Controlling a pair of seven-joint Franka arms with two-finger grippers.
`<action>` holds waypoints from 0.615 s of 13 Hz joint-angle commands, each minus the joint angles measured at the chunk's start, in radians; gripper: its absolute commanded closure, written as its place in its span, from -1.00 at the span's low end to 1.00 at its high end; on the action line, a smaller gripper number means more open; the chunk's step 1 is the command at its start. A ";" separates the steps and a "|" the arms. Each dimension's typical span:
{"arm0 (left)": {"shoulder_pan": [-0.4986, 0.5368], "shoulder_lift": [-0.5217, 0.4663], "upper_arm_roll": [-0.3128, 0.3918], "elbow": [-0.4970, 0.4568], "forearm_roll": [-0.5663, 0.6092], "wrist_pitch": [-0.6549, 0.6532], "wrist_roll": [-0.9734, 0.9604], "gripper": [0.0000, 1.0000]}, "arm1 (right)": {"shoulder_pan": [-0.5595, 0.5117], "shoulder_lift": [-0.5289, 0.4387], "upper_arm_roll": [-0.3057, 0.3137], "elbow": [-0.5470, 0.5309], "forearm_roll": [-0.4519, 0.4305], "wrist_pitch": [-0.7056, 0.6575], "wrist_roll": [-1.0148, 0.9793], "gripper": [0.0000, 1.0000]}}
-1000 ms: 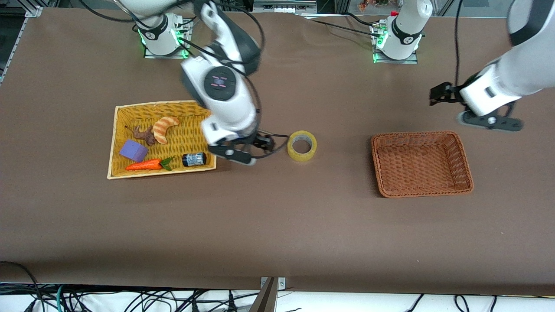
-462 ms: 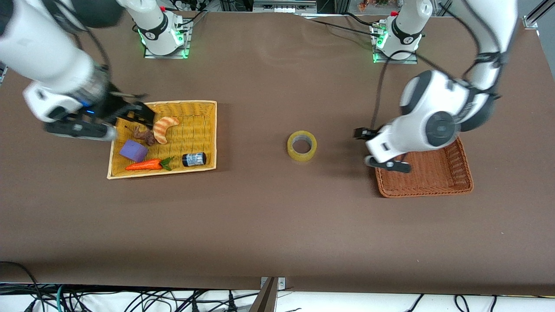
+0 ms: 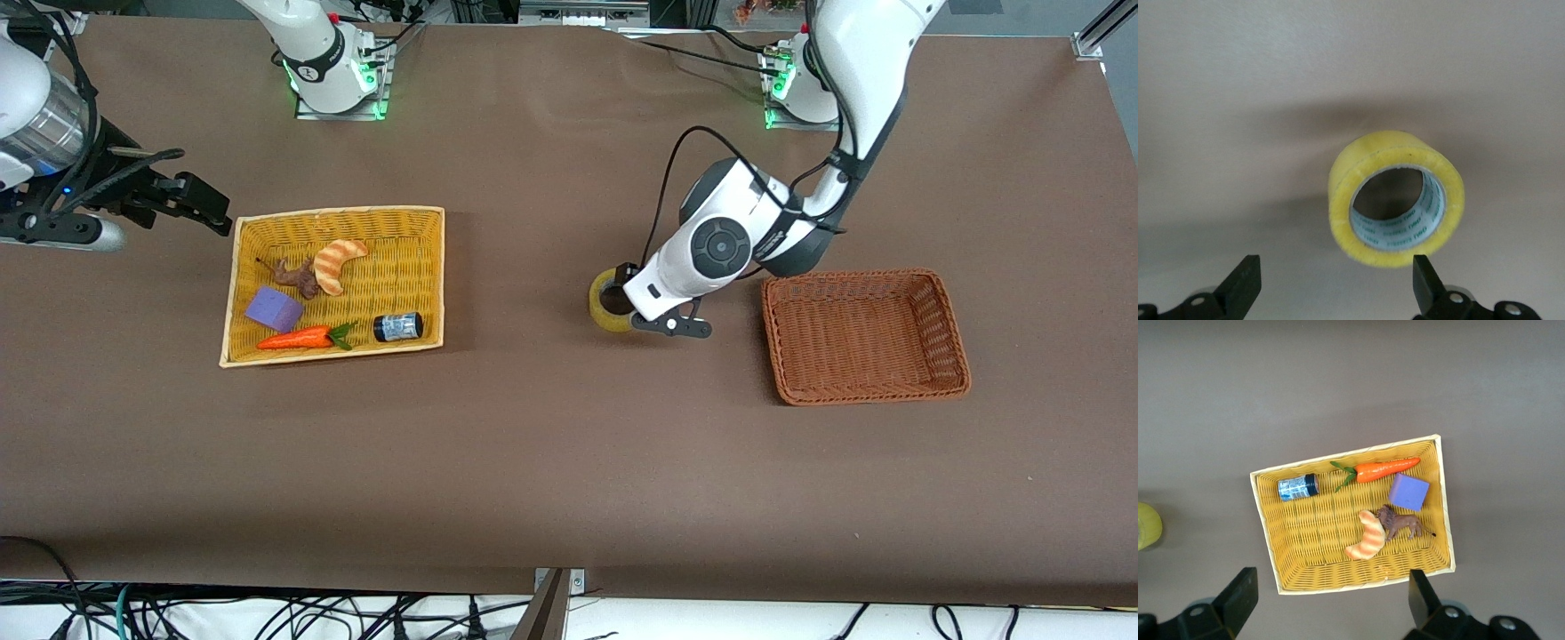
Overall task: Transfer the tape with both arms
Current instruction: 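Grasp the tape roll with the left gripper while the right gripper withdraws, then carry the tape with the left gripper and lower it into the basket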
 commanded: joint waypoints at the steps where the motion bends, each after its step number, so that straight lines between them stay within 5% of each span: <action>1: -0.006 0.062 0.005 0.009 0.108 0.059 -0.024 -0.91 | -0.003 -0.011 -0.001 -0.017 0.015 0.006 -0.024 -1.00; 3: -0.022 0.105 0.003 0.010 0.177 0.110 -0.097 -0.85 | -0.003 -0.006 0.001 -0.017 0.013 0.006 -0.029 -1.00; 5: -0.042 0.120 0.003 0.006 0.203 0.121 -0.105 -0.44 | -0.007 -0.008 0.002 -0.012 0.015 0.007 -0.049 -1.00; 8: -0.037 0.114 0.003 0.009 0.204 0.112 -0.102 0.89 | -0.007 -0.006 0.004 -0.012 0.012 0.003 -0.055 -1.00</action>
